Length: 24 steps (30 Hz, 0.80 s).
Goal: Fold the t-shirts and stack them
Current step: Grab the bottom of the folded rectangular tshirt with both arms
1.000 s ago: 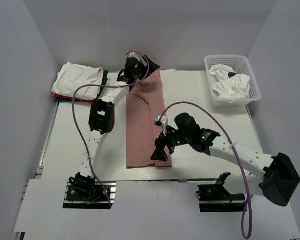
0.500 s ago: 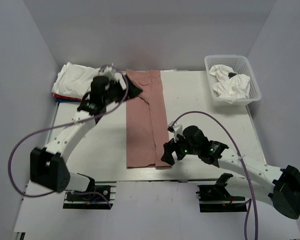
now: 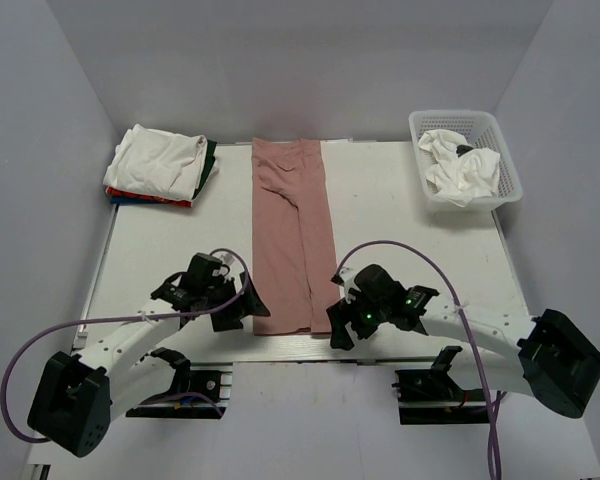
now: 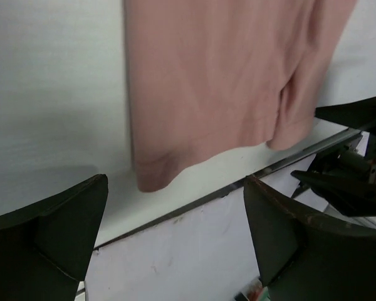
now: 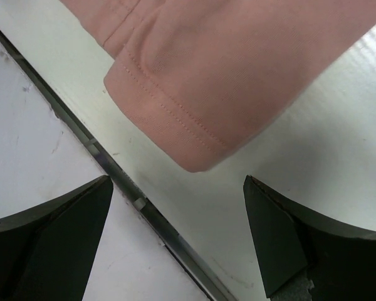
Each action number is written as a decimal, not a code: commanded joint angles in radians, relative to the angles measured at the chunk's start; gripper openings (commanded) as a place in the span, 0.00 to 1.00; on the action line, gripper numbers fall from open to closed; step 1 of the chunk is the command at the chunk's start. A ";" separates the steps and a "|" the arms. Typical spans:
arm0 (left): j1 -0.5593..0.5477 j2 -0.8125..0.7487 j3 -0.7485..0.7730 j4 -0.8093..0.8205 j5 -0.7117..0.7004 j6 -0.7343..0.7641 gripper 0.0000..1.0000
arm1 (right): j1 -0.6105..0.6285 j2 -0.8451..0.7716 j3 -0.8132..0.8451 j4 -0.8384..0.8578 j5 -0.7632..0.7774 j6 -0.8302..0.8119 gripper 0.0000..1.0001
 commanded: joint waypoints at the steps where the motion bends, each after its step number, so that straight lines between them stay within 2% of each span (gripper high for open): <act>1: -0.022 -0.014 -0.066 0.042 0.091 -0.059 0.97 | 0.013 0.026 0.012 0.023 -0.041 0.020 0.90; 3: -0.034 -0.005 -0.086 0.062 0.091 -0.059 0.94 | 0.014 0.055 0.016 0.044 -0.047 0.025 0.90; 10: -0.071 0.097 -0.096 0.105 0.077 -0.039 0.68 | 0.027 0.151 0.061 0.042 -0.027 0.045 0.90; 11: -0.071 0.107 -0.096 0.114 0.086 -0.039 0.58 | 0.028 0.157 0.062 0.042 -0.030 0.040 0.88; 12: -0.071 0.107 -0.096 0.114 0.087 -0.039 0.53 | 0.028 0.161 0.064 0.034 -0.029 0.043 0.86; 13: -0.080 0.118 -0.086 0.114 0.087 -0.039 0.48 | 0.031 0.166 0.071 0.028 -0.026 0.043 0.72; 14: -0.080 0.118 -0.086 0.114 0.087 -0.039 0.37 | 0.031 0.172 0.073 0.028 -0.018 0.042 0.62; 15: -0.080 0.118 -0.086 0.114 0.073 -0.039 0.31 | 0.034 0.174 0.074 0.029 -0.007 0.048 0.51; 16: -0.080 0.118 -0.064 0.114 0.062 -0.039 0.25 | 0.033 0.174 0.076 0.029 0.006 0.056 0.29; 17: -0.080 0.118 -0.053 0.114 0.062 -0.039 0.19 | 0.034 0.174 0.077 0.029 0.043 0.060 0.22; 18: -0.080 0.118 -0.039 0.114 0.062 -0.039 0.04 | 0.034 0.172 0.093 0.023 0.062 0.071 0.17; 19: -0.080 0.132 -0.011 0.114 0.062 -0.030 0.00 | 0.033 0.171 0.099 0.016 0.079 0.077 0.08; 21: -0.080 0.132 0.010 0.123 0.076 -0.030 0.00 | 0.031 0.152 0.123 0.006 0.132 0.085 0.00; 24: -0.080 0.141 0.056 0.149 0.088 -0.020 0.00 | 0.027 0.137 0.168 0.016 0.187 0.099 0.00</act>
